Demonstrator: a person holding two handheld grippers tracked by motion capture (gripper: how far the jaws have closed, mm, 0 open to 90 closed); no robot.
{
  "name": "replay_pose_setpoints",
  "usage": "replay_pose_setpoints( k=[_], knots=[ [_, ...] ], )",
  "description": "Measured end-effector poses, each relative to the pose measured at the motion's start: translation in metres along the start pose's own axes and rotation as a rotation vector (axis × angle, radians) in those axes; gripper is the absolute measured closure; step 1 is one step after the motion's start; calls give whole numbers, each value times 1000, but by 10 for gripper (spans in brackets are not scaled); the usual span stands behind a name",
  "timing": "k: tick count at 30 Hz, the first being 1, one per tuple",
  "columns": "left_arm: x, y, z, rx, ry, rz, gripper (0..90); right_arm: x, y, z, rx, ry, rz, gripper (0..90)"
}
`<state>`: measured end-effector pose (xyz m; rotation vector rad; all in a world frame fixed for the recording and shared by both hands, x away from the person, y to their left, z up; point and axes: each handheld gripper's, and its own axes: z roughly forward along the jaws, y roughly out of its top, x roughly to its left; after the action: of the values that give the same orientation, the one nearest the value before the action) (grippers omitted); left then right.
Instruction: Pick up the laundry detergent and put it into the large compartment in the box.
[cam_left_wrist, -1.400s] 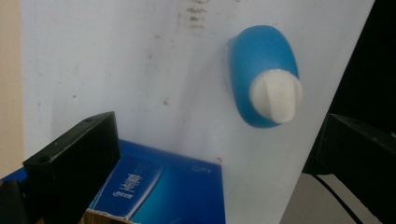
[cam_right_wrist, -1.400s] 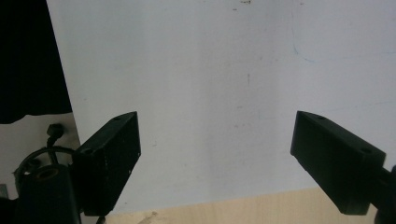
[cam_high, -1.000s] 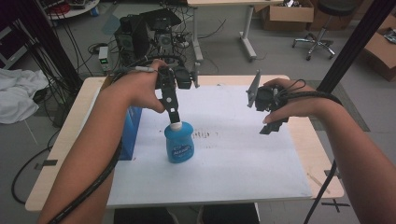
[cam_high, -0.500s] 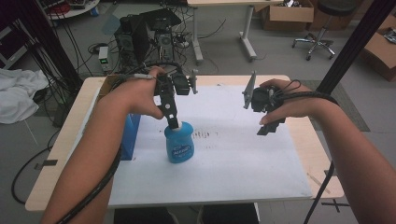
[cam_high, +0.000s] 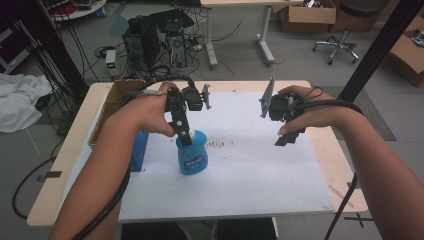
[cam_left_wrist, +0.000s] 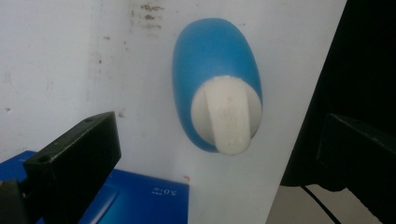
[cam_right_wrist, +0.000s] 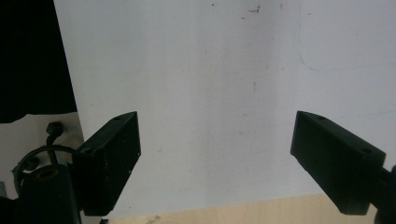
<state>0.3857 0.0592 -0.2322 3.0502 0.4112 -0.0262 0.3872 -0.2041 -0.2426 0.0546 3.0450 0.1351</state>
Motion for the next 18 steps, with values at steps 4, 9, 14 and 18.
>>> replay_pose_setpoints(
  k=[4, 9, 14, 18],
  knots=[
    [-3, -4, 6, -27, -5, 5, 0, 0, 0, 1, -2, 2, 0, 161],
    [-6, -5, 15, -38, -9, 10, 1, 0, 2, 4, -7, 7, -10, 161],
    [-6, -7, 26, -69, -12, 11, 0, 0, 4, 7, -5, 7, -14, 161],
    [-6, -10, 36, -103, -21, 14, 0, 0, 3, 9, -4, 10, -6, 161]
  ],
)
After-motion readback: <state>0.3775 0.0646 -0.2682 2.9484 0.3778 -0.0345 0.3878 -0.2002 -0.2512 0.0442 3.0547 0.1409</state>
